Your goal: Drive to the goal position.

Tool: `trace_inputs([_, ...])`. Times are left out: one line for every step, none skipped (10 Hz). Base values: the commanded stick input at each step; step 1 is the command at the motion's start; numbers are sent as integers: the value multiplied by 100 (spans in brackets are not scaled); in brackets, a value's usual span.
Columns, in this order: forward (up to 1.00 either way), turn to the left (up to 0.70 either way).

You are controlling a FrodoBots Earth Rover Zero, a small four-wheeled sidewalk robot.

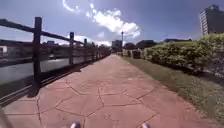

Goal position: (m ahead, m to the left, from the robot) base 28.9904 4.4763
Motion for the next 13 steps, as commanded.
trace_inputs([85,0])
trace_inputs([85,0])
trace_inputs([85,0])
trace_inputs([85,0])
trace_inputs([85,0])
trace_inputs([85,0])
trace_inputs([85,0])
trace_inputs([85,0])
trace_inputs([85,0])
trace_inputs([85,0])
trace_inputs([85,0])
trace_inputs([85,0])
trace_inputs([85,0])
